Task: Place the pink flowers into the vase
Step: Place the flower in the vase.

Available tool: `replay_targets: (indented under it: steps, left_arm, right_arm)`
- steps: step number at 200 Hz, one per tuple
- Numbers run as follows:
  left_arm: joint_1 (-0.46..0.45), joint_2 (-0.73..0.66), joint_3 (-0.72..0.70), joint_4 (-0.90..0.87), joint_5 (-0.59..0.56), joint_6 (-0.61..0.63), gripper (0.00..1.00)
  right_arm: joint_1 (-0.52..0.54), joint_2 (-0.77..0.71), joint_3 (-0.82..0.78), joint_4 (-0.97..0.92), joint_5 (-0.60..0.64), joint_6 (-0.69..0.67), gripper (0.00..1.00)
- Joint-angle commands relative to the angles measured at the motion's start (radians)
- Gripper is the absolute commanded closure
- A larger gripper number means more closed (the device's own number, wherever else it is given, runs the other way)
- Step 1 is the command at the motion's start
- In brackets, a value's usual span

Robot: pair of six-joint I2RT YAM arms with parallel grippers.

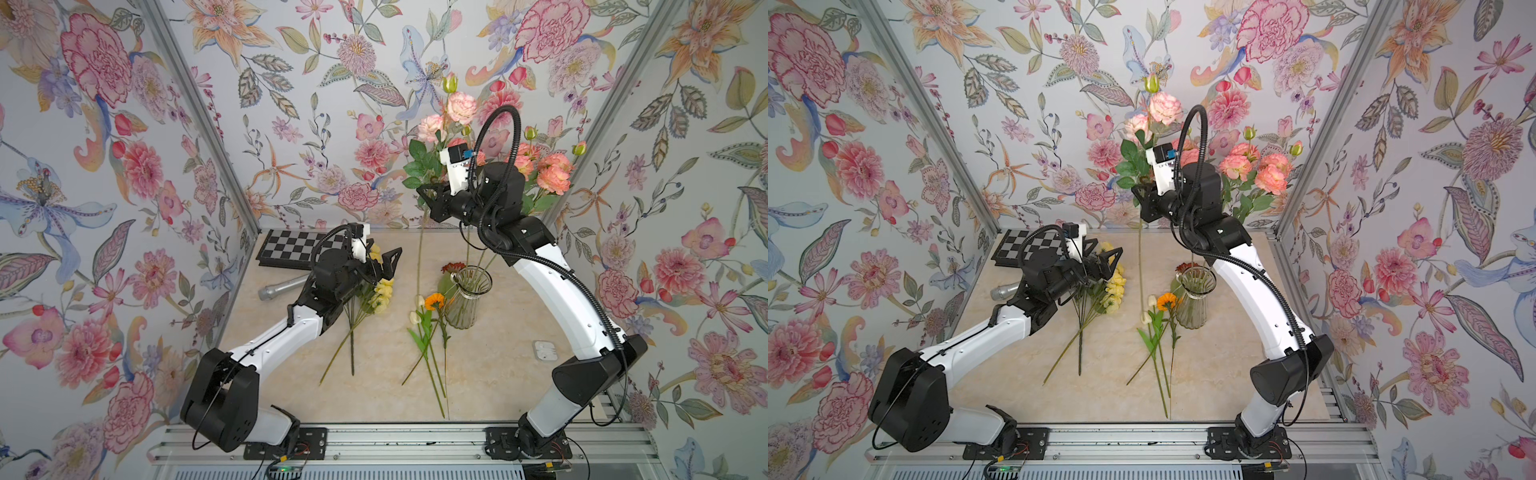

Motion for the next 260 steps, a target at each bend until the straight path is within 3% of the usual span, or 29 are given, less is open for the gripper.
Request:
replay_targets:
  steps: [1,121,197,229,260]
  left_arm:
    - [0.027,-0.03,0.009,-0.055,-0.05,0.057,0.01]
    - [0.031,-0.045,-0.02,-0.081,-0.108,0.076,0.01]
    - [0.031,-0.043,-0.031,-0.085,-0.119,0.072,0.01]
    - [0.031,-0.046,-0.037,-0.081,-0.119,0.069,0.01]
    - [0.031,-0.043,-0.04,-0.081,-0.12,0.066,0.01]
  right_arm:
    - [-0.038,-0.059,0.03,-0.022,0.055,-0.062,1.0]
    - [-0.179,-0.244,0.103,-0.105,0.247,-0.226,1.0]
    - [-0.214,-0.283,0.087,-0.105,0.25,-0.223,1.0]
    - [-0.214,-0.29,0.003,-0.09,0.222,-0.189,1.0]
    - [-0.211,-0.36,-0.255,0.079,0.206,-0.137,1.0]
